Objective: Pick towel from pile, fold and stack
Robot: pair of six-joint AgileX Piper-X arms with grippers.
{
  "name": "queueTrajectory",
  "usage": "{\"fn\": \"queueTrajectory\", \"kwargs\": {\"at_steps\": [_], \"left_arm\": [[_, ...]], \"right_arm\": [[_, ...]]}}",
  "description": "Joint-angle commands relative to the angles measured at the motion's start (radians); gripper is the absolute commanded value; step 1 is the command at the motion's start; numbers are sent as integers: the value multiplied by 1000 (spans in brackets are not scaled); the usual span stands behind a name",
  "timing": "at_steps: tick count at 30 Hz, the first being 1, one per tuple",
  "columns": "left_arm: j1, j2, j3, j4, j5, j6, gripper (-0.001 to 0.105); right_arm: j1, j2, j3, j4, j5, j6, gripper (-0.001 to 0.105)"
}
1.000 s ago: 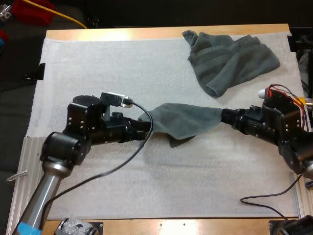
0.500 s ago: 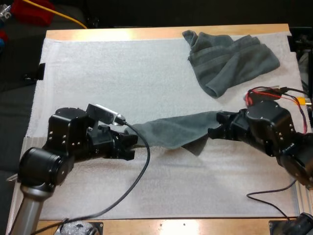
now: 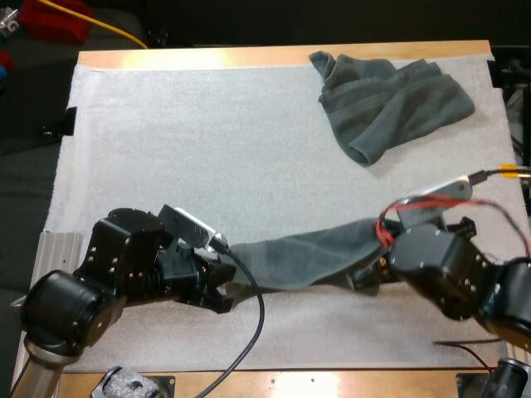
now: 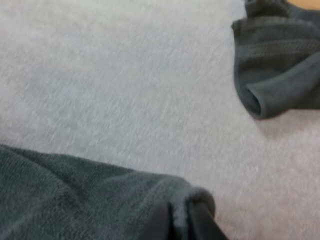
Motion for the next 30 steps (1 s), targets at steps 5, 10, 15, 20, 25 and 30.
{"fn": "queueTrajectory", "kwargs": {"at_steps": [5, 10, 15, 20, 25, 30], "left_arm": [[-8, -23, -9, 52, -26, -2, 0], [-8, -22, -4, 81, -60, 16, 0], [-8, -21, 40, 77, -89, 21, 0], [-8, -10, 106, 44, -126, 21, 0], [-8, 29, 136, -39, -154, 21, 0], [-8, 119, 153, -115, -157, 35, 0]], "right_arm": [[117, -10, -14, 114, 39, 128, 1], [165, -10, -11, 153, 90, 179, 1], [163, -2, 32, 147, 95, 186, 1], [121, 64, 118, 112, 101, 164, 1], [42, 121, 165, -12, 108, 93, 1], [-62, 181, 168, -135, 73, 5, 1]]}}
